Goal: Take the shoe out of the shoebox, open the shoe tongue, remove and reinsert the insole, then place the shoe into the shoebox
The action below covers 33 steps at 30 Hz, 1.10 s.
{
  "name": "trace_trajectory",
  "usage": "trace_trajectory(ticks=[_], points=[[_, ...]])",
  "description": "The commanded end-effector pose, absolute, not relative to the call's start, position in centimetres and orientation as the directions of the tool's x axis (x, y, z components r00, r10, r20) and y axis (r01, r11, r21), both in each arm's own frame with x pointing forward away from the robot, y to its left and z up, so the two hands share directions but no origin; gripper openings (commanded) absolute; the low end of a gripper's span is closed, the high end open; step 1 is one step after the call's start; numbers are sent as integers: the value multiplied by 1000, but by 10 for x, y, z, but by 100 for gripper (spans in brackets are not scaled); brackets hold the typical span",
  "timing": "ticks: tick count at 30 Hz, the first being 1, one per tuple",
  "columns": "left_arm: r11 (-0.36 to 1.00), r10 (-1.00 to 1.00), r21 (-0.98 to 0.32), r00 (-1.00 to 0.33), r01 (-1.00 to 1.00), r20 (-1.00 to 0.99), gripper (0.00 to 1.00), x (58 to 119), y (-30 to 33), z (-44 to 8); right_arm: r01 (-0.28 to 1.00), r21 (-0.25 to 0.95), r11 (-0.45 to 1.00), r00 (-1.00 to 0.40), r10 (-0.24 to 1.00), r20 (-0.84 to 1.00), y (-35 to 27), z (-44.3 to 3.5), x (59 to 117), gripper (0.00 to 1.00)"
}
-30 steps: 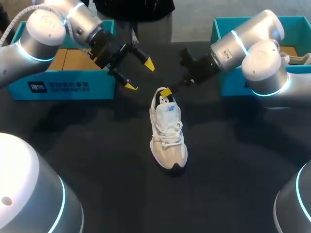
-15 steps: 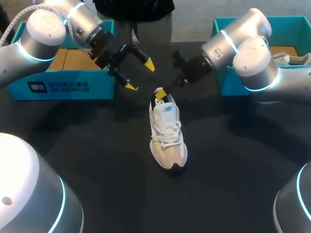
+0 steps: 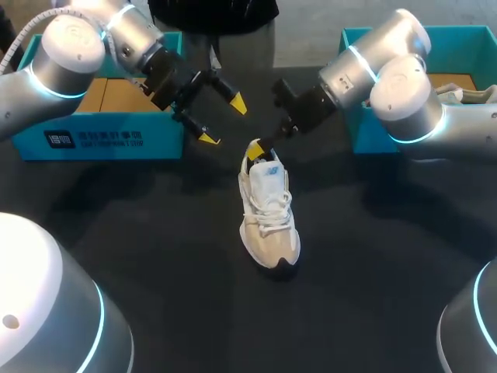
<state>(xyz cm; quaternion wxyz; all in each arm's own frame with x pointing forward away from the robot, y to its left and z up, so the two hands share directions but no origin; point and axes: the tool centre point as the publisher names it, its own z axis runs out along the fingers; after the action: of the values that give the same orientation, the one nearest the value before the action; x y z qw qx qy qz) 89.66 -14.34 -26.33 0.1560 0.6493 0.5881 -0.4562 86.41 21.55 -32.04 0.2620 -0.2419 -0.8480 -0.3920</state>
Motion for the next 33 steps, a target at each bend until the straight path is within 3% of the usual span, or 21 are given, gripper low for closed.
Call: trace_trajectory(ticks=[1,11,21,26,28,33], points=[[-261,619,-332,-107,907,-778,100,897,-142,-265,612,539,579,-753,217,622,215,-312,861,42],[-258,619,-334,-111,906,-778,100,897,-141,-266,598,566,568,-774,227,590,215,-302,863,45],[-247,629,-333,-110,910,-769,100,898,-140,-266,611,643,463,-788,277,549,205,-293,868,43],[-233,625,-318,-110,919,-773,100,900,-141,-265,632,644,431,-775,321,545,198,-289,862,22],[-232,624,-317,-109,920,-773,100,900,-141,-264,643,637,424,-765,348,541,194,-288,860,4],[-233,624,-317,-109,919,-773,100,900,-142,-264,652,653,385,-757,383,530,188,-284,857,0]])
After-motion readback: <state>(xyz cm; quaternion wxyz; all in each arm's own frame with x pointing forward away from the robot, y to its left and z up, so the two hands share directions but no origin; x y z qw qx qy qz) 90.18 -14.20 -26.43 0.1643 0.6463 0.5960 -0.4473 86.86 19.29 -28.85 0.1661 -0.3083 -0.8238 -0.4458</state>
